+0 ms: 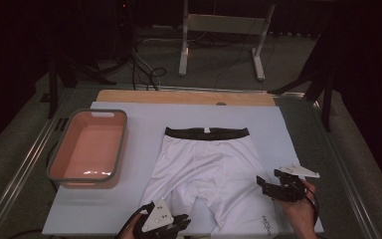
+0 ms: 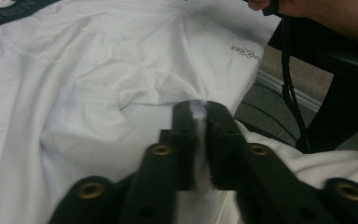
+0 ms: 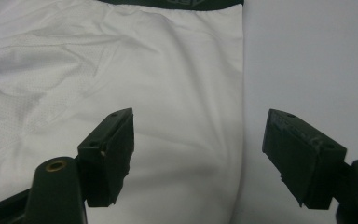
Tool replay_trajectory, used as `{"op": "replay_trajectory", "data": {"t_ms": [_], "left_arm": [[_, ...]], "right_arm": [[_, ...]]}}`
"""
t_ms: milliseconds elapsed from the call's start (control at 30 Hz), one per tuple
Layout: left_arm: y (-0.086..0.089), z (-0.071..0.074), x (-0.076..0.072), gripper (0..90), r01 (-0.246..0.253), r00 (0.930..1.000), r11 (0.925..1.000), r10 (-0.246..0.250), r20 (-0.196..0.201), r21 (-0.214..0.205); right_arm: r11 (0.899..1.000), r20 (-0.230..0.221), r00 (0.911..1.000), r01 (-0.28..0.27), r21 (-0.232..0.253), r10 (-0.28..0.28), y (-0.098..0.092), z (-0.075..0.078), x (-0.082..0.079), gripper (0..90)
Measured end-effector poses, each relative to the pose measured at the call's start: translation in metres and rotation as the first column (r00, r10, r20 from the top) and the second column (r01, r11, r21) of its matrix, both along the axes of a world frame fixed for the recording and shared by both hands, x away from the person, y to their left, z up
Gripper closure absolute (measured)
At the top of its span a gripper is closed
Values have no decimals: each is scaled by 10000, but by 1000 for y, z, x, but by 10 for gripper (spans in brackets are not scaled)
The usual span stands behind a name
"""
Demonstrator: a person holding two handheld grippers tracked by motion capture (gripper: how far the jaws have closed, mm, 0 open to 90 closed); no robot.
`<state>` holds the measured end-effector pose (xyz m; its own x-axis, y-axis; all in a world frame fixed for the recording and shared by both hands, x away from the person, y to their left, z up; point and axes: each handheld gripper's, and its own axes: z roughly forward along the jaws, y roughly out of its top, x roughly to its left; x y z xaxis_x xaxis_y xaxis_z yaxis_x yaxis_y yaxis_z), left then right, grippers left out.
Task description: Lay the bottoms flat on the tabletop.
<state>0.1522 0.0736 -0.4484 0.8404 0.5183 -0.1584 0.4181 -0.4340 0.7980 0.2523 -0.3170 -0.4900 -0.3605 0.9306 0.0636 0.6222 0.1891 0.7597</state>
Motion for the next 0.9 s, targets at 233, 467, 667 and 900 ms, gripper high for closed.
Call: {"op": "replay_trajectory", "data": {"t_ms": [233,467,667,900], "left_arm": [[-5,-15,26,552,-622,9980,9976,626,-131,316],[-19,-38,53,496,-955,9945,9905,993,-338,986],[-30,-58,70,441,-1285,9909,9733,1335,-139,1903],[-38,-72,75,534,-1448,9893,9545,1451,185,2607]], "right_arm": [[10000,-14,10000,16,-7,-16,0,0,0,248],[10000,-22,10000,46,-1,-46,-1,0,0,248],[10000,-21,10000,39,33,-39,-2,0,0,248],[10000,-10,10000,30,22,-30,-3,0,0,248]]}}
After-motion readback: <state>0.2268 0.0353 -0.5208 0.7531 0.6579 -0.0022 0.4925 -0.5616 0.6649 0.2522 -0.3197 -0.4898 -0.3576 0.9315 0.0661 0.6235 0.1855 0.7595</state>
